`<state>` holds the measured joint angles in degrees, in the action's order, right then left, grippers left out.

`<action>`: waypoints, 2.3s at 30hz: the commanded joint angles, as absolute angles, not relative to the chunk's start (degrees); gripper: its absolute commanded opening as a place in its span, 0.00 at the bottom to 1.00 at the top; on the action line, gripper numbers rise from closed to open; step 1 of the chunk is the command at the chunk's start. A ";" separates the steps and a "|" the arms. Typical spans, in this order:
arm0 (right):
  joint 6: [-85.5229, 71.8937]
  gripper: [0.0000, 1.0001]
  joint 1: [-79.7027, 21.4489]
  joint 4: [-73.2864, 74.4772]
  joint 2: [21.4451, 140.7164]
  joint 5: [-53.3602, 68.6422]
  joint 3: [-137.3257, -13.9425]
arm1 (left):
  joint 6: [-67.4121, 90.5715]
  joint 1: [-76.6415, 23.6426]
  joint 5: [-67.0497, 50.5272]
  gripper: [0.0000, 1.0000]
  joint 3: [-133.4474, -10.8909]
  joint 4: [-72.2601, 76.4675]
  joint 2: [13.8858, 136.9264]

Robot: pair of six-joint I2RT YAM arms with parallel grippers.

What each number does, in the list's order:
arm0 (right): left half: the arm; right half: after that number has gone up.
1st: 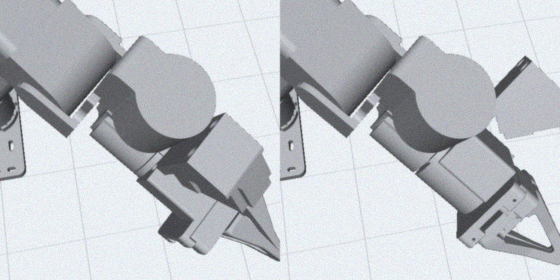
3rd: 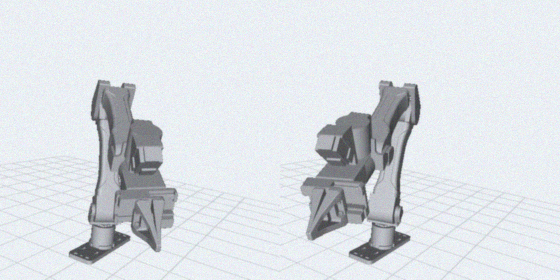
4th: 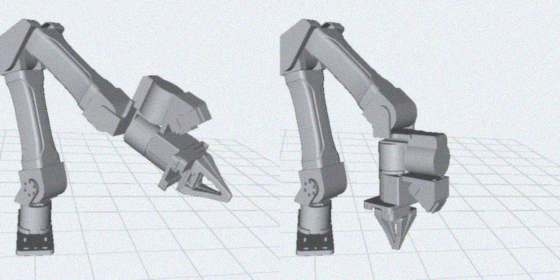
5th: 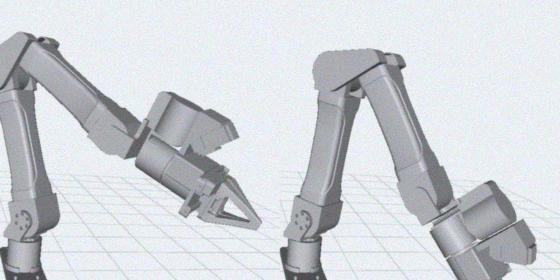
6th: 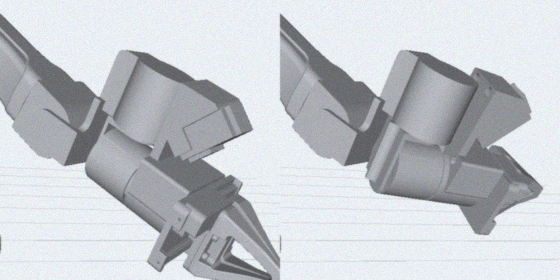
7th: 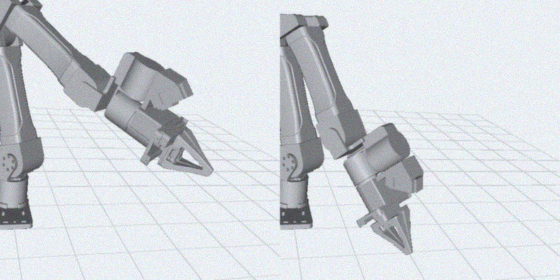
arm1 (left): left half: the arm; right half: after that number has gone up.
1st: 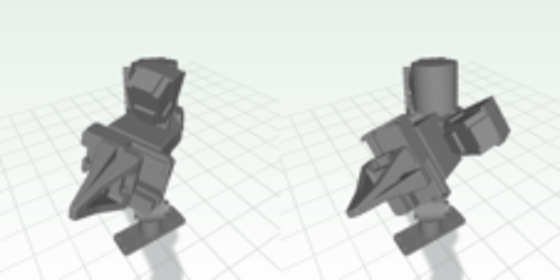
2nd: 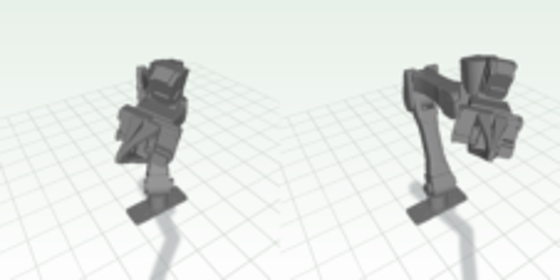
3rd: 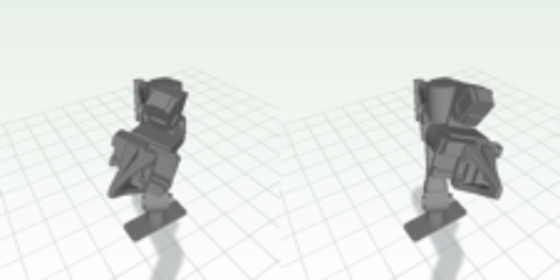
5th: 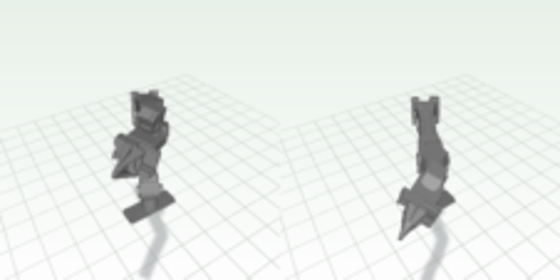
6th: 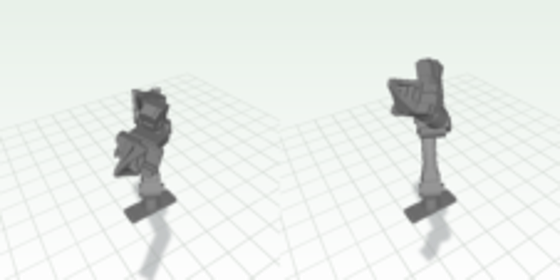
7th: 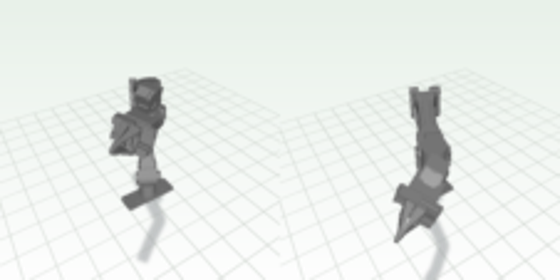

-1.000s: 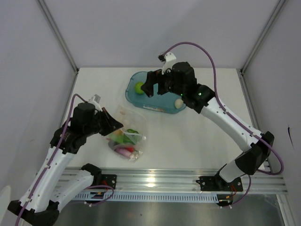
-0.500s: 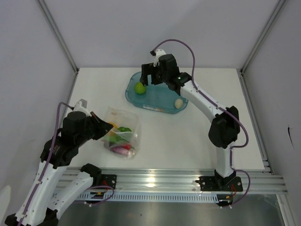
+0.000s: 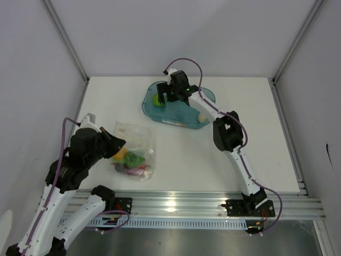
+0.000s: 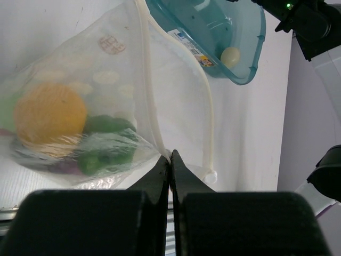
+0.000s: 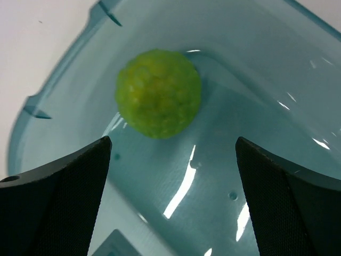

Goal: Place the food in the zip-top bag and seal the zipper
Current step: Pick up the fake vegetable from the bin.

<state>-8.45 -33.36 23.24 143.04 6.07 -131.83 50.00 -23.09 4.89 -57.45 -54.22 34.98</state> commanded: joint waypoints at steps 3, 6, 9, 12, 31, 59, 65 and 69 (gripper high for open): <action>-2.82 0.99 -33.13 20.92 144.75 7.64 -135.97 | 50.45 -23.20 5.63 0.01 -55.81 -49.49 34.98; -0.27 0.99 -33.48 21.00 146.50 11.51 -137.02 | 50.80 -23.12 5.36 0.01 -55.20 -48.87 34.54; 2.98 0.99 -34.27 21.01 147.57 12.48 -137.99 | 51.41 -23.20 4.83 0.00 -54.15 -47.73 33.40; 6.93 0.99 -35.68 20.56 148.71 13.01 -138.16 | 51.59 -23.12 4.57 0.01 -53.09 -47.37 32.61; 21.88 0.99 -37.70 18.12 153.63 6.07 -139.13 | 51.50 -23.12 2.90 0.00 -51.59 -45.88 33.66; 23.38 0.68 -36.83 13.71 155.30 13.01 -139.22 | 50.71 -23.12 2.29 0.01 -50.28 -44.65 36.30; 19.52 0.43 -36.48 10.20 152.32 10.98 -136.32 | 50.80 -23.12 1.14 0.01 -49.83 -44.30 36.65; 17.84 0.06 -35.95 9.58 148.81 10.37 -133.78 | 50.54 -23.12 -1.30 0.01 -50.45 -43.86 37.79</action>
